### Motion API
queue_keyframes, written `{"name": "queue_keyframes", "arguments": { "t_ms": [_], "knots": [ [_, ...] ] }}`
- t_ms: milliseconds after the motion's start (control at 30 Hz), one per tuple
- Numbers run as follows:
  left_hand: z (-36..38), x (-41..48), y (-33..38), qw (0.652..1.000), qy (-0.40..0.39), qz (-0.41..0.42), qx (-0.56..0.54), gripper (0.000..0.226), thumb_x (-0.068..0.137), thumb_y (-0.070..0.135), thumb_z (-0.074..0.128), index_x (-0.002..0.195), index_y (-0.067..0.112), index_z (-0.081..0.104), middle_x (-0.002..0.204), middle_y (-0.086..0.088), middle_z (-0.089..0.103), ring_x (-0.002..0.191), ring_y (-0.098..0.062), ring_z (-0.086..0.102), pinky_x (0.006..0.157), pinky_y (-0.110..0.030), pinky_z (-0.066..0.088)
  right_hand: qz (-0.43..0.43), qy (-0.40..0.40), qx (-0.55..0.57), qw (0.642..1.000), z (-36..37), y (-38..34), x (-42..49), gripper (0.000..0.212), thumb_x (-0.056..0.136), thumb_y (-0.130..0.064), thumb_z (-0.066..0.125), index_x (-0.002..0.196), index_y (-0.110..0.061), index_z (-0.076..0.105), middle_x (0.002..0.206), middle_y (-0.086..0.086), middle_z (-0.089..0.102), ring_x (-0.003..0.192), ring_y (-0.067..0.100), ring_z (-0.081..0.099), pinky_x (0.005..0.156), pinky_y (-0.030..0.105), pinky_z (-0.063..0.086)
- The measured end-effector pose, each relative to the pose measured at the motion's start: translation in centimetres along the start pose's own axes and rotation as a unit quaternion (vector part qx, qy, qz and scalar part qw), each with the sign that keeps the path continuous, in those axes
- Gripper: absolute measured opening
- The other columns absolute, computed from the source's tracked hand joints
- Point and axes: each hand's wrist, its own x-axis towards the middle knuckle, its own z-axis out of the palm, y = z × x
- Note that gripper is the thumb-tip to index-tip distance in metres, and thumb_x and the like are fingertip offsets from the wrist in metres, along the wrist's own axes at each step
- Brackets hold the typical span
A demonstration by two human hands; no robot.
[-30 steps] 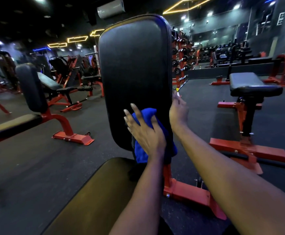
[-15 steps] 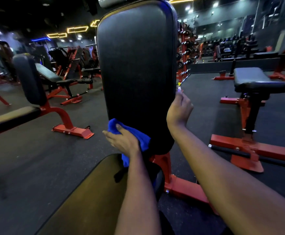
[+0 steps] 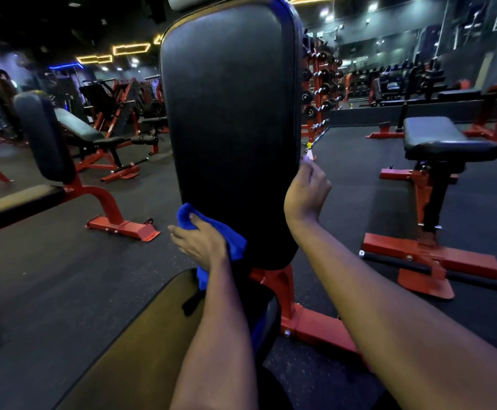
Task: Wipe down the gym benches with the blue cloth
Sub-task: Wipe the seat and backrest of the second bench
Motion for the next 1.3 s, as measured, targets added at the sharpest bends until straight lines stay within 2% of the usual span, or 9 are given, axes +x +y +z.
{"name": "queue_keyframes", "arguments": {
  "t_ms": [200, 300, 433, 567, 700, 800, 967, 1067, 1300],
  "knots": [
    [1.1, -9.6, -0.6, 0.996, -0.019, 0.086, -0.007, 0.067, 0.099, 0.042, 0.044, 0.152, 0.004, 0.028, 0.157, -0.019, 0.029, 0.143, -0.038, 0.027, 0.120, -0.042, 0.016, 0.007, 0.000, 0.000, 1.000, 0.1, 0.2, 0.0, 0.050, 0.103, -0.013, 0.046, 0.054, -0.024, 0.039, 0.049, -0.009, 0.037, 0.042, -0.001, 0.041, 0.044, 0.019, 0.025],
    [1.6, -11.9, -1.4, 0.992, -0.040, 0.118, -0.003, 0.070, 0.096, 0.042, 0.047, 0.152, 0.005, 0.028, 0.158, -0.018, 0.027, 0.144, -0.034, 0.026, 0.119, -0.035, 0.012, 0.008, -0.003, -0.001, 1.000, 0.1, 0.4, 0.0, 0.048, 0.102, -0.014, 0.045, 0.055, -0.025, 0.041, 0.050, -0.010, 0.039, 0.042, 0.001, 0.039, 0.046, 0.024, 0.026],
    [1.8, -8.9, 0.1, 0.996, -0.022, 0.086, 0.013, 0.071, 0.098, 0.043, 0.047, 0.156, 0.013, 0.019, 0.163, -0.010, 0.015, 0.146, -0.033, 0.021, 0.116, -0.043, 0.022, 0.009, -0.011, 0.002, 1.000, 0.1, 0.5, 0.1, 0.048, 0.103, -0.017, 0.044, 0.056, -0.027, 0.041, 0.050, -0.011, 0.038, 0.042, 0.002, 0.036, 0.047, 0.029, 0.025],
    [1.8, -1.8, 3.0, 0.997, -0.017, 0.079, 0.018, 0.072, 0.101, 0.043, 0.042, 0.157, 0.012, 0.010, 0.163, -0.012, 0.011, 0.148, -0.033, 0.015, 0.118, -0.040, 0.014, 0.008, 0.006, 0.004, 1.000, 0.1, 0.2, 0.2, 0.053, 0.102, -0.011, 0.047, 0.052, -0.026, 0.034, 0.046, -0.011, 0.031, 0.041, 0.002, 0.038, 0.045, 0.023, 0.021],
    [1.2, 2.7, 5.1, 0.988, -0.026, 0.153, 0.009, 0.066, 0.102, 0.039, 0.042, 0.156, 0.012, 0.016, 0.163, -0.009, 0.017, 0.148, -0.029, 0.018, 0.117, -0.034, 0.015, 0.001, -0.006, 0.014, 1.000, 0.1, 0.1, 0.0, 0.052, 0.104, -0.012, 0.045, 0.054, -0.025, 0.034, 0.048, -0.012, 0.030, 0.040, 0.001, 0.035, 0.042, 0.018, 0.022],
    [0.7, 1.4, 2.9, 0.976, -0.041, 0.215, 0.000, 0.064, 0.100, 0.041, 0.044, 0.154, 0.012, 0.026, 0.159, -0.010, 0.029, 0.146, -0.027, 0.025, 0.117, -0.032, 0.017, 0.001, -0.009, 0.024, 1.000, 0.0, 0.0, -0.1, 0.051, 0.104, -0.012, 0.044, 0.054, -0.025, 0.036, 0.049, -0.012, 0.031, 0.040, 0.002, 0.034, 0.042, 0.018, 0.022],
    [-0.7, -2.8, -1.2, 0.981, -0.055, 0.183, 0.027, 0.060, 0.102, 0.036, 0.046, 0.154, 0.014, 0.026, 0.161, -0.007, 0.024, 0.147, -0.025, 0.018, 0.116, -0.030, 0.013, 0.001, -0.012, 0.032, 0.999, -0.1, 0.0, -0.2, 0.051, 0.104, -0.014, 0.044, 0.055, -0.025, 0.038, 0.048, -0.012, 0.033, 0.040, 0.002, 0.035, 0.042, 0.019, 0.022],
    [0.2, -1.6, 1.3, 0.979, -0.056, 0.187, 0.048, 0.061, 0.100, 0.037, 0.045, 0.154, 0.015, 0.027, 0.161, -0.007, 0.024, 0.148, -0.025, 0.018, 0.119, -0.036, 0.013, 0.004, -0.012, 0.025, 1.000, -0.1, -0.2, -0.2, 0.051, 0.104, -0.014, 0.044, 0.055, -0.025, 0.038, 0.048, -0.011, 0.032, 0.040, 0.002, 0.037, 0.042, 0.019, 0.022],
    [3.7, 1.3, 14.7, 0.920, -0.063, 0.386, 0.018, 0.071, 0.093, 0.041, 0.045, 0.154, 0.011, 0.027, 0.159, -0.011, 0.028, 0.146, -0.028, 0.023, 0.120, -0.037, 0.016, 0.007, -0.015, 0.033, 0.999, -0.1, 0.1, -0.1, 0.051, 0.104, -0.014, 0.044, 0.055, -0.025, 0.038, 0.049, -0.011, 0.034, 0.040, 0.002, 0.035, 0.042, 0.020, 0.022]
  ]
}}
